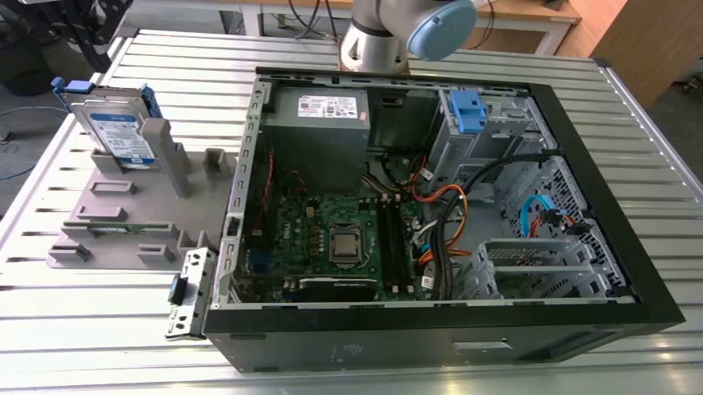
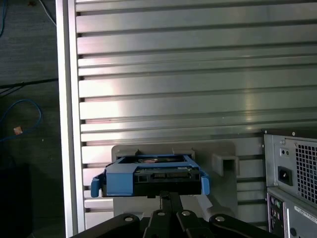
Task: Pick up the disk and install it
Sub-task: 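Reach for the disk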
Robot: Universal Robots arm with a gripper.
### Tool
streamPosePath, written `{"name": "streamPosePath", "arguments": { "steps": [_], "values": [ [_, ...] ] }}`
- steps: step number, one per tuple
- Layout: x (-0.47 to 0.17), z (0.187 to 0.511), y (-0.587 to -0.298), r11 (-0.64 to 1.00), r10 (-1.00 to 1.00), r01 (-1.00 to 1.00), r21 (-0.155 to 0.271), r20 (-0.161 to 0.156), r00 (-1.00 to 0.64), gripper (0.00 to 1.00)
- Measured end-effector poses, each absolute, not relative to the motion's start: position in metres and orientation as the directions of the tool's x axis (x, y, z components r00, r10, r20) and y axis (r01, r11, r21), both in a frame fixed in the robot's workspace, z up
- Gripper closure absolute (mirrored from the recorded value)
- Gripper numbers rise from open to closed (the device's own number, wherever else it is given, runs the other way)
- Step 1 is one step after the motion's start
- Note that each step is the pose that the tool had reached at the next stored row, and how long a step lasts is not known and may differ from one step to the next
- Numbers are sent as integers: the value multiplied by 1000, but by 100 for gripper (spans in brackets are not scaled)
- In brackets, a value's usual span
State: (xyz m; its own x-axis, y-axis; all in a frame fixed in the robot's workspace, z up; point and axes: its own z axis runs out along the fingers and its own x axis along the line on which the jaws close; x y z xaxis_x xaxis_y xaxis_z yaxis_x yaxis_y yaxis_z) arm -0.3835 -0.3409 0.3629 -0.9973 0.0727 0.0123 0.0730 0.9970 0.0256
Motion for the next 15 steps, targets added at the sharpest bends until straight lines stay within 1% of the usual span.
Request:
{"name": "streamPosePath", "arguments": {
  "steps": [15],
  "values": [
    [-395, 358, -341, 997, 73, 73, 25, 12, -997, 89]
  ]
}}
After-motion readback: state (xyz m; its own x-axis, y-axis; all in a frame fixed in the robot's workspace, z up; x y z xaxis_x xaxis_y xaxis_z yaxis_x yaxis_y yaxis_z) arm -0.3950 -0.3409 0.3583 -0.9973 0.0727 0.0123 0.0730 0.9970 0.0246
